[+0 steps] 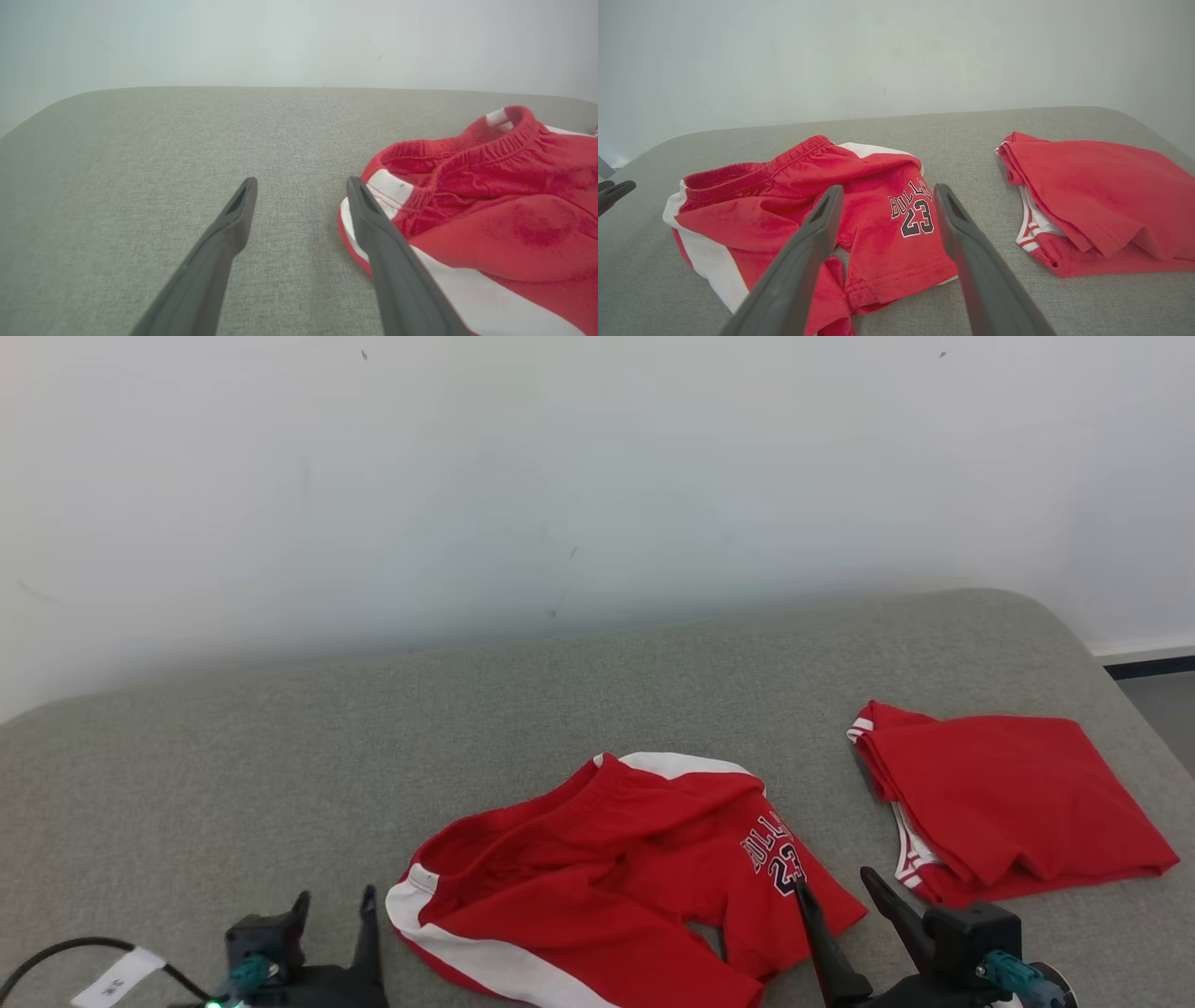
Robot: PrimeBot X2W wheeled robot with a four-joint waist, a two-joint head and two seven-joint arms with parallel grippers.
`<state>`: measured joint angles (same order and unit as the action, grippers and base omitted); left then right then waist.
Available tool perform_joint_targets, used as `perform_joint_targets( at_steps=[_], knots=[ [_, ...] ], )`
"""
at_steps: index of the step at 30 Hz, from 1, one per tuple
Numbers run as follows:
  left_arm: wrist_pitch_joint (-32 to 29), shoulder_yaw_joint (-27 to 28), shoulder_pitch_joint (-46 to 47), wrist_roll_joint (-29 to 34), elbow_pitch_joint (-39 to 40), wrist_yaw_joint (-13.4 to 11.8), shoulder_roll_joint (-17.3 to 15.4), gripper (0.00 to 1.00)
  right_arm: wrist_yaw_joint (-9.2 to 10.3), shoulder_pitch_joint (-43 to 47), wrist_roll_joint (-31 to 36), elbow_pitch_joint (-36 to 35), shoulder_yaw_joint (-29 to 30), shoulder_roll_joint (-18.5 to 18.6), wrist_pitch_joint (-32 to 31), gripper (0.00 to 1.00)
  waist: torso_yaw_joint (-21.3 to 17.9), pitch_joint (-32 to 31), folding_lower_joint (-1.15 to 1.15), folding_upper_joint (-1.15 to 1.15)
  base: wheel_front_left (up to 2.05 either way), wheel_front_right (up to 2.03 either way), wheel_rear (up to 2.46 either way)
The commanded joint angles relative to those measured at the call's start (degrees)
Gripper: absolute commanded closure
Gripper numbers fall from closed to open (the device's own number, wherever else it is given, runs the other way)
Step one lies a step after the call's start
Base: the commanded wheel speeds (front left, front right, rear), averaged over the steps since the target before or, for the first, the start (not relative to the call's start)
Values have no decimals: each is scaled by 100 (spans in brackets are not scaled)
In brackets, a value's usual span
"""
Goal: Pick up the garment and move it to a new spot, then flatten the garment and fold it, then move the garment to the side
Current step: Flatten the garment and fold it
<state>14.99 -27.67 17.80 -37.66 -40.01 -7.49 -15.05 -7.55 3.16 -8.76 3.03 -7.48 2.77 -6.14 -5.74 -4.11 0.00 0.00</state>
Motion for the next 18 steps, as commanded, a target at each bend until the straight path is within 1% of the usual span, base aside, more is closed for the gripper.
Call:
perform_joint_targets(
  at_steps=[1,3,5,8,12,16,18],
  knots=[
    [24,-93,43,143,96,60,-17,0,15,37,-44,-41,-6,1,-40,0,-11,5,0,0,0,0,0],
    [-58,-394,126,383,297,279,-156,0,15,54,-49,-97,-40,0,-147,0,-28,13,0,0,0,0,0],
    [-273,-708,222,621,454,468,-277,0,15,53,-65,-144,-59,0,-216,0,-48,29,0,0,0,0,0],
    [-527,-995,470,855,620,630,-295,0,15,87,-65,-168,-86,1,-226,0,-106,58,0,0,0,0,0],
    [-842,-1257,905,1023,658,744,-98,0,15,149,-72,-238,-159,0,-140,0,-262,112,0,0,0,0,0],
    [-1227,-1458,1406,1125,432,851,153,0,15,117,-85,-319,-275,1,-164,0,-582,226,0,0,0,0,0],
    [-1411,-1515,1659,1177,215,845,265,0,15,85,-90,-361,-309,1,-169,0,-795,314,0,0,0,0,0]
  ],
)
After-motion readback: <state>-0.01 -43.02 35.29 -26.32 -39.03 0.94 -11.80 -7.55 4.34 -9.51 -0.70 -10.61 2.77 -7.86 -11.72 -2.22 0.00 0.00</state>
